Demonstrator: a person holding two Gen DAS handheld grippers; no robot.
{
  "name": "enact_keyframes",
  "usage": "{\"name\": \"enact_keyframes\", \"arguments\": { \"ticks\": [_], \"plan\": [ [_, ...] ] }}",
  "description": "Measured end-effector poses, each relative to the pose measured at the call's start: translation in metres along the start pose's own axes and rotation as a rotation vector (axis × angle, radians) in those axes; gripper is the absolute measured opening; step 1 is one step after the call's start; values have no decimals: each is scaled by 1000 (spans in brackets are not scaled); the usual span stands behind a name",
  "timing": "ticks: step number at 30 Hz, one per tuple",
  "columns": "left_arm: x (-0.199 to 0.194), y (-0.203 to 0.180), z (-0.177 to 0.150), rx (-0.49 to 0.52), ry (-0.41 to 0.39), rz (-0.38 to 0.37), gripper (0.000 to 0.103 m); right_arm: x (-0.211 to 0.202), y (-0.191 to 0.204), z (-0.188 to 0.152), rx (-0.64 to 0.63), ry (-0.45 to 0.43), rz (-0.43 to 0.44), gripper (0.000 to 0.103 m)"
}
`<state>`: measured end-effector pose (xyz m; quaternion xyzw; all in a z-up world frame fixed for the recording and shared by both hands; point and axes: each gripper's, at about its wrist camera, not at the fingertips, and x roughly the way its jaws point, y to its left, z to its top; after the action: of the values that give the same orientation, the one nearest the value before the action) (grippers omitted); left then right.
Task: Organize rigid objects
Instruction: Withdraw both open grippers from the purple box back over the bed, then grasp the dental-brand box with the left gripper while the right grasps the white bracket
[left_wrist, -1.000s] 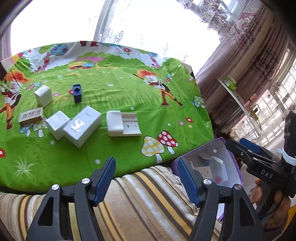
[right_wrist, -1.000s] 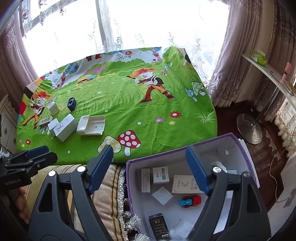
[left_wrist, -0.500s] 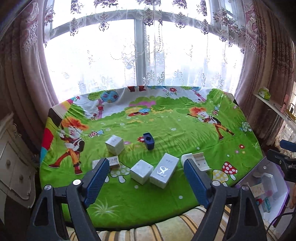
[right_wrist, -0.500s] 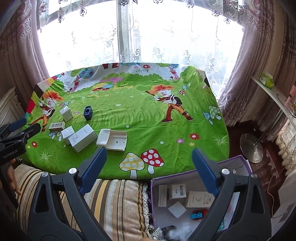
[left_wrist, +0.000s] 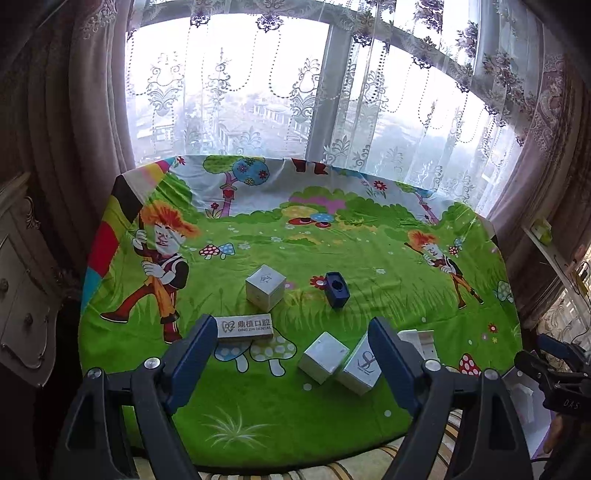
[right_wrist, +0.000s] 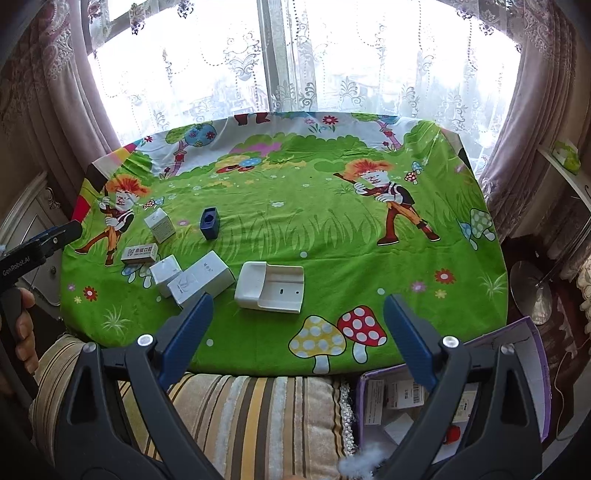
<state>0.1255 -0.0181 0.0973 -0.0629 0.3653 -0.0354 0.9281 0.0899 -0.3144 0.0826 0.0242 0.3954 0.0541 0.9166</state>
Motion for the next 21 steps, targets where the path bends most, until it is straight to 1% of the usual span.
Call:
{"name": "enact_keyframes", "arguments": {
  "ticks": [3,10,12,14,17,21],
  "plan": [
    [14,14,6,-33,23,5,85,14,8,2,-17,27,-10,95],
    [49,43,21,-120,76,24,85,50,24,6,-33,113,38,95],
    [64,51,23,-142,109,31,85,60,29,8,-40,130,43,95],
    [80,55,22,-161,144,30,85,69,35,10,-61,135,42,95],
    [105,58,17,-157,191,51,85,85,41,11,-87,151,25,95],
    [132,58,4,-160,247,53,85,108,44,6,-88,188,25,95]
  ]
}}
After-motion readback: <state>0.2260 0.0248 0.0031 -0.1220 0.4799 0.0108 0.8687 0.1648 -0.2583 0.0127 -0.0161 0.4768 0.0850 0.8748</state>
